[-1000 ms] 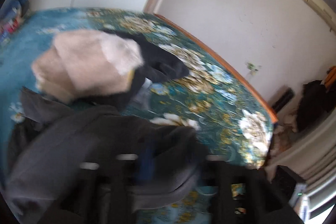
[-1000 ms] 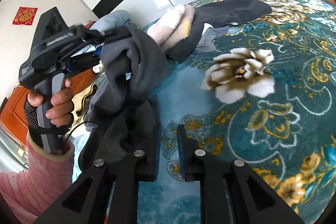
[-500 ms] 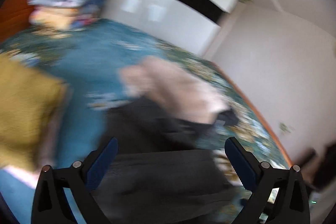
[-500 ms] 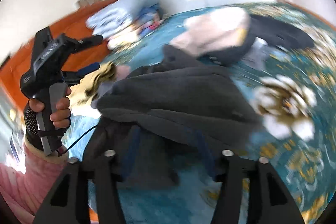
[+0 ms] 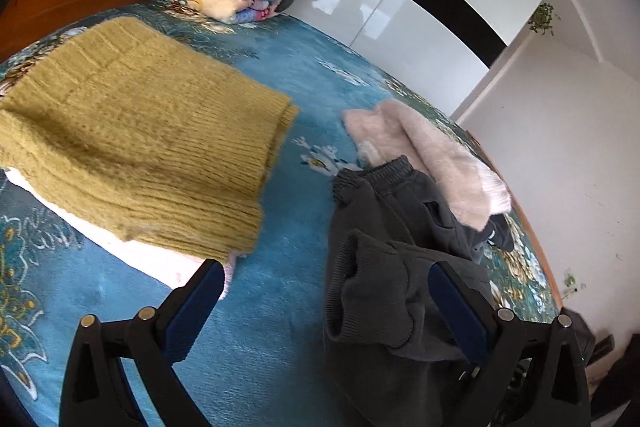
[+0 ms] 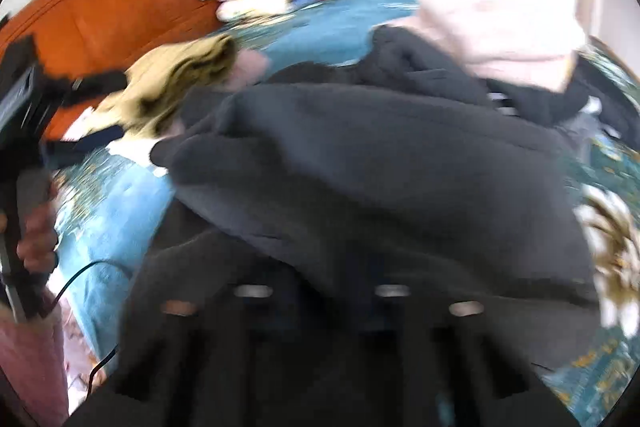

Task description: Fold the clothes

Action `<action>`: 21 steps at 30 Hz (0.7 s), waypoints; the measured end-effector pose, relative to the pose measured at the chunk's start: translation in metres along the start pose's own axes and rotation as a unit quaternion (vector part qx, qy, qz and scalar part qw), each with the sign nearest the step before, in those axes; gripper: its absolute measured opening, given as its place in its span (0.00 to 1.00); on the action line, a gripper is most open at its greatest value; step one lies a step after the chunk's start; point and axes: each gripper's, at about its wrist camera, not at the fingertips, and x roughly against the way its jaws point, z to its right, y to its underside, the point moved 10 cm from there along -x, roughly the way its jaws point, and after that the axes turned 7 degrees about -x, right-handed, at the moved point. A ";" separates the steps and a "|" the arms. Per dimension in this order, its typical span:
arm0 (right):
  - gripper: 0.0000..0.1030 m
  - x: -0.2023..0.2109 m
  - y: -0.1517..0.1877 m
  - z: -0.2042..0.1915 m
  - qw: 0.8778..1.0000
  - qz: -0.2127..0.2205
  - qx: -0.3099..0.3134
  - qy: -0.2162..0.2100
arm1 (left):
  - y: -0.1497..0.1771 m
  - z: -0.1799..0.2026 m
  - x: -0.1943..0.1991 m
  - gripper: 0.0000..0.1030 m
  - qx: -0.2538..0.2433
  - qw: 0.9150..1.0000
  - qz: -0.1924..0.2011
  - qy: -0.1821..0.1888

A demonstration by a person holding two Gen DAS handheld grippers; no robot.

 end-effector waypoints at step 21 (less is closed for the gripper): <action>0.04 0.154 -0.036 0.370 0.902 0.141 -0.366 0.178 | 0.024 0.014 -0.040 1.00 0.005 0.998 -0.060 0.020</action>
